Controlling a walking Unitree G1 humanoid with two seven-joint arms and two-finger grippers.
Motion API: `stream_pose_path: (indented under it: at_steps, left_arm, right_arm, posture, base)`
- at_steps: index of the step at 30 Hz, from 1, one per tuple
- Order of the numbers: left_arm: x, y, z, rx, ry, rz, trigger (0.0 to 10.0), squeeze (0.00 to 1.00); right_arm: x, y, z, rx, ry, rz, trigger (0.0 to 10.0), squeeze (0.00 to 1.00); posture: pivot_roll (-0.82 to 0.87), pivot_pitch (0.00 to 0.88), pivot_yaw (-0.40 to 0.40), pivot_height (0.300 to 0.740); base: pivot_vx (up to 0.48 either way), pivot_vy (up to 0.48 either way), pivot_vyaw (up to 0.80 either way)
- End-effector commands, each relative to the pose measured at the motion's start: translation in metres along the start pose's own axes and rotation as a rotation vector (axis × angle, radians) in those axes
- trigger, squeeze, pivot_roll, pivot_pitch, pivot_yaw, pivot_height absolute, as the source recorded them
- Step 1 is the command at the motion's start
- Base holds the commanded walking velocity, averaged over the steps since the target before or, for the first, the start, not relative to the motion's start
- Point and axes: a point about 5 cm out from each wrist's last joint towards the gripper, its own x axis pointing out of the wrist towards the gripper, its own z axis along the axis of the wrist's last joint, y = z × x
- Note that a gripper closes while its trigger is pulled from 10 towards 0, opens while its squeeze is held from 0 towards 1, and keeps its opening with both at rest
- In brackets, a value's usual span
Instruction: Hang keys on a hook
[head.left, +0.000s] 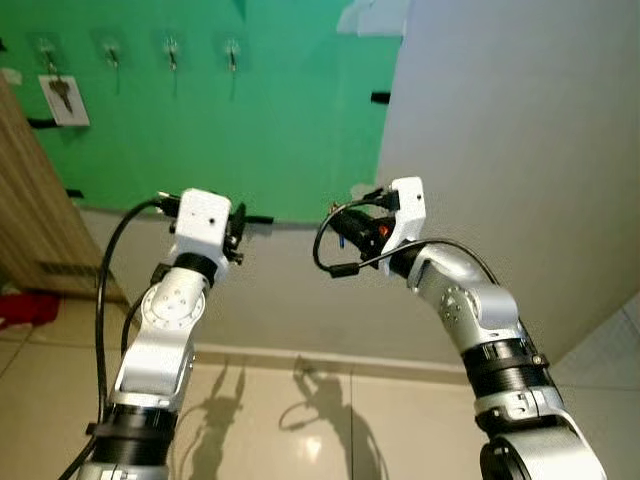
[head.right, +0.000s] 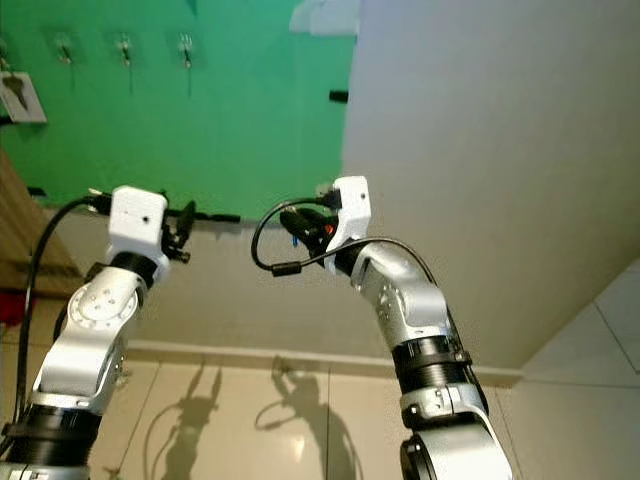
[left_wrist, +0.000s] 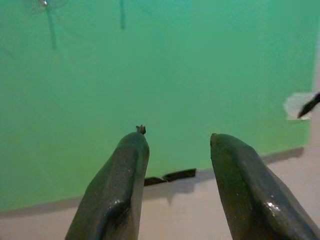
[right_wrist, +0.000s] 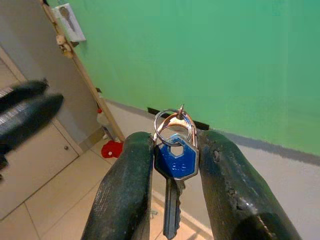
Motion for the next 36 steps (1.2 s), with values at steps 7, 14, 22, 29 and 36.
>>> stream_pose_path:
  at_steps: [7, 14, 22, 29, 36]
  left_arm:
    - [-0.005, -0.009, 0.011, -0.147, -0.033, -0.394, 10.0, 0.0]
    - [-0.015, -0.02, 0.008, -0.157, -0.021, -0.687, 10.0, 0.0]
    - [-0.018, -0.027, 0.006, -0.169, -0.009, -0.787, 10.0, 0.0]
    - [-0.019, -0.029, 0.005, -0.215, -0.015, -0.807, 10.0, 0.0]
    - [-0.017, -0.03, 0.009, -0.255, -0.033, -0.799, 10.0, 0.0]
  right_arm:
    - [-0.002, 0.014, 0.014, 0.039, -0.008, 0.106, 10.0, 0.0]
    - [-0.004, 0.025, 0.02, 0.085, 0.021, 0.21, 10.0, 0.0]
    - [-0.006, 0.033, 0.018, 0.104, 0.069, 0.268, 10.0, 0.0]
    - [-0.007, 0.039, 0.02, 0.121, 0.077, 0.289, 10.0, 0.0]
    - [-0.007, 0.043, 0.017, 0.134, 0.088, 0.305, 10.0, 0.0]
  posture:
    - [-0.01, 0.0, -0.019, 0.74]
    - [-0.01, 0.0, -0.026, 0.74]
    - [-0.02, 0.0, -0.026, 0.74]
    - [-0.03, 0.0, -0.026, 0.74]
    - [-0.03, 0.0, -0.026, 0.74]
  base:
    - [0.0, 0.0, 0.0]
    - [0.0, 0.0, 0.0]
    - [0.0, 0.0, 0.0]
    - [0.0, 0.0, 0.0]
    - [0.0, 0.0, 0.0]
